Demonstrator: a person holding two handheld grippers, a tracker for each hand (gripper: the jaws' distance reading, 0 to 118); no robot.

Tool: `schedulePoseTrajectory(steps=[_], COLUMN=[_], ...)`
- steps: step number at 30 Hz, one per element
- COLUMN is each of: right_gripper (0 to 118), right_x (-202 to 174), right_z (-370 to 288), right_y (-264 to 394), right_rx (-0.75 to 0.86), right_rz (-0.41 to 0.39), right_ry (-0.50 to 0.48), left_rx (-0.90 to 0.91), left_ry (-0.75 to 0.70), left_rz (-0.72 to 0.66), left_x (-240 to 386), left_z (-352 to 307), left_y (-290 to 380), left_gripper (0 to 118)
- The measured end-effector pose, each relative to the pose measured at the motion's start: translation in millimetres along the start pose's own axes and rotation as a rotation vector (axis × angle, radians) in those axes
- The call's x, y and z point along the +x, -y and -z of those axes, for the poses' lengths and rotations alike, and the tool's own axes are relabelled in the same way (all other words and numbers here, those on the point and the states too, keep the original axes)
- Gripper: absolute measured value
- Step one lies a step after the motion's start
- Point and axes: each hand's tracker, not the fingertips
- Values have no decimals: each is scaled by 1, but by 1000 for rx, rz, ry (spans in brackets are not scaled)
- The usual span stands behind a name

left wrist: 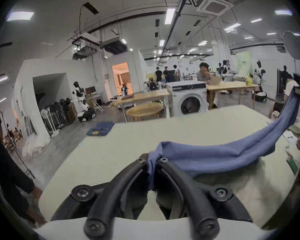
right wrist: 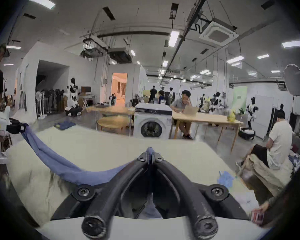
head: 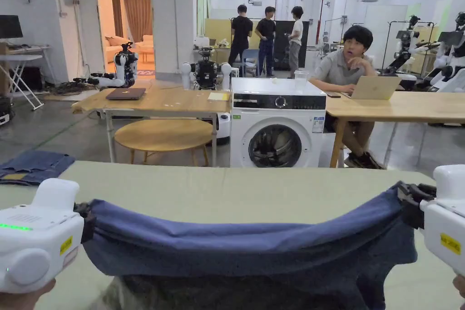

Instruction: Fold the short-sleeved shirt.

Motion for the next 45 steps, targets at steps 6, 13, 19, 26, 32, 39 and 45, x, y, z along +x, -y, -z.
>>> schedulePoseTrajectory(steps=[6,13,19,26,32,39,45], right_gripper=[1,1,118,118,0,0,0], right_x=[-15,5,-13,-81,-114,-111,-107], right_z=[-26,-41,-65,-92,-91,-84,-80], right_y=[160,251,209,177,193,208,222], right_rx=[-325,-532,-384,-89,-77,-153,-212], right_rz=[-56,277,240,149,61,76,65], right_ry=[13,-16,-72,-86,-46,-93,-93], left_rx=[-226,-337,-143,51,-49,-190,-290], left_ry=[51,38,5,98,94,84,21], left_rz=[-89,-106,-28,-66,-30,-87,-142], left_x=[13,15,44,93,112,71,14], left_z=[-40,-48,-82,-96,-89,-91,-79], left_y=[138,215,179,161,186,220,248], left_gripper=[1,4,106,106,0,0,106])
